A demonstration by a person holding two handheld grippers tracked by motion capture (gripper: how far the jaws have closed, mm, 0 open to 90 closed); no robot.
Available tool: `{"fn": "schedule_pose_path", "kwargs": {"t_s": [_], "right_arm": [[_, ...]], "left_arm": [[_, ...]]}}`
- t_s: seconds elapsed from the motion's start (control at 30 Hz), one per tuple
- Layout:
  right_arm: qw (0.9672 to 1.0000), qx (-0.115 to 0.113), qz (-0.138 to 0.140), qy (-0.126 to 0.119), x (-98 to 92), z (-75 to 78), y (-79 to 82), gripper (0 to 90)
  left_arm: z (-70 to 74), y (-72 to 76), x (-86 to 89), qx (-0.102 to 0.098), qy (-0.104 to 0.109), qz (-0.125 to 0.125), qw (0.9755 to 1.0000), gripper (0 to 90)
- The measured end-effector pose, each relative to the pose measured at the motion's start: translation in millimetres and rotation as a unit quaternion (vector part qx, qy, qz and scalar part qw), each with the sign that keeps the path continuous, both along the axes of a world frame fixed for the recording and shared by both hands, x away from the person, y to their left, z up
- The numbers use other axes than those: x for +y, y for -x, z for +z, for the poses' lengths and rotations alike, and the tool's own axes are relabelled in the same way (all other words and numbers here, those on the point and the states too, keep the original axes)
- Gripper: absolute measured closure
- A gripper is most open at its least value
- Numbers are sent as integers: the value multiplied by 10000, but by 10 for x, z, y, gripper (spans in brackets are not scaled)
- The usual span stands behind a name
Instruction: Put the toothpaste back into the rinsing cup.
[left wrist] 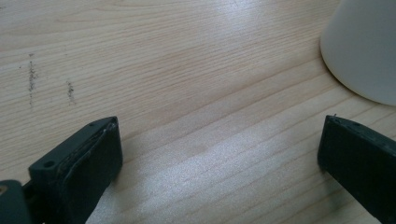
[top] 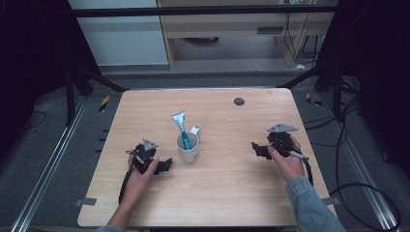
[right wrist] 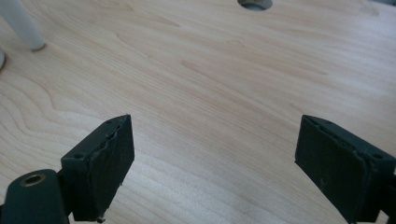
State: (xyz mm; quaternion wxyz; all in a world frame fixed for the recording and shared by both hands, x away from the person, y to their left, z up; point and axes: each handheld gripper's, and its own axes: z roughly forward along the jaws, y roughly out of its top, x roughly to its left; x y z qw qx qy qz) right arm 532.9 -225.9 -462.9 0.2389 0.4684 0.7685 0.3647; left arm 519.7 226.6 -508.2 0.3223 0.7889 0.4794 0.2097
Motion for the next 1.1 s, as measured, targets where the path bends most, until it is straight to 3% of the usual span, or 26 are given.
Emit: {"fn": "schedule_pose_path", "kwargs": {"t_s": [0.43,0.7,0.73,1.1], "right_arm": [[9992,346,-183,-114,-21,-290,-58,112],[9986,416,-287,-123,27,-454,-130,98],[9988,360,-315,-32,44,-475,-135,93],[9978,418,-513,55,71,-481,-131,49]], "left_arm": [[0,0,0,-1,-2,0,10000,0],[0,0,0,-1,-3,0,10000,0],[0,0,0,-1,-1,0,10000,0],[-1,1,-1,-6,-3,4,10000,0]]}}
